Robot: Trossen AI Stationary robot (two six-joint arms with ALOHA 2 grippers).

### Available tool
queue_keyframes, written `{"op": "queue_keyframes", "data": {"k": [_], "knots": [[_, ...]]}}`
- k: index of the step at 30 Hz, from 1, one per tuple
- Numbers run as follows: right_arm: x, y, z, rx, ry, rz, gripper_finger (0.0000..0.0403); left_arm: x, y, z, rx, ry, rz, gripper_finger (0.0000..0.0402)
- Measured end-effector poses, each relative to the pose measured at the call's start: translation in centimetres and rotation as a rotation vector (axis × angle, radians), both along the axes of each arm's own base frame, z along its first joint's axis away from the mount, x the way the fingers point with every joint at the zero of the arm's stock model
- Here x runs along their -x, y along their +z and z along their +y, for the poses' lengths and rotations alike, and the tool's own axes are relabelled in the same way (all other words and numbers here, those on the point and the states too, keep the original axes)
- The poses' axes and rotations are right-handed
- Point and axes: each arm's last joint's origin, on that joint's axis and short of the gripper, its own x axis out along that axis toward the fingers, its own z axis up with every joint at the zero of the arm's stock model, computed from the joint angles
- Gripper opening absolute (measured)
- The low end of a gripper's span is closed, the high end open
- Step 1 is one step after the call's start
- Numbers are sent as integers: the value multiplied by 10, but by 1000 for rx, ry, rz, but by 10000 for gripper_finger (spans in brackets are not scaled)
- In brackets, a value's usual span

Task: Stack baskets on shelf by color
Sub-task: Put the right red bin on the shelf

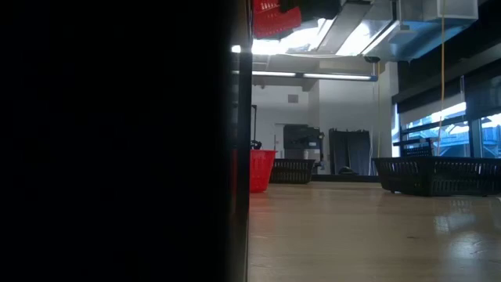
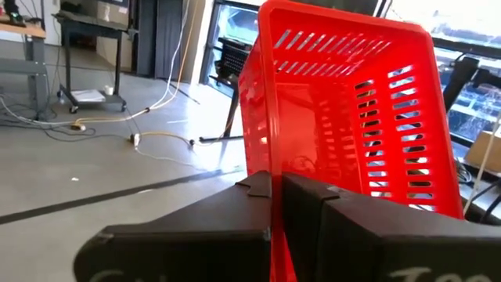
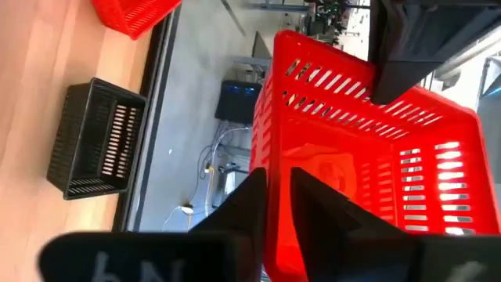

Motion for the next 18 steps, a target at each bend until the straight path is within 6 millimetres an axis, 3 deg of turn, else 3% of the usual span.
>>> {"op": "queue_keyframes", "data": {"k": [6, 18], "knots": [[2, 2, 4, 65, -18, -19, 85, 2, 2, 0, -25, 23, 22, 0], [11, 4, 34, 95, 49, -38, 86, 13, 10, -2, -54, 75, 69, 0]]}}
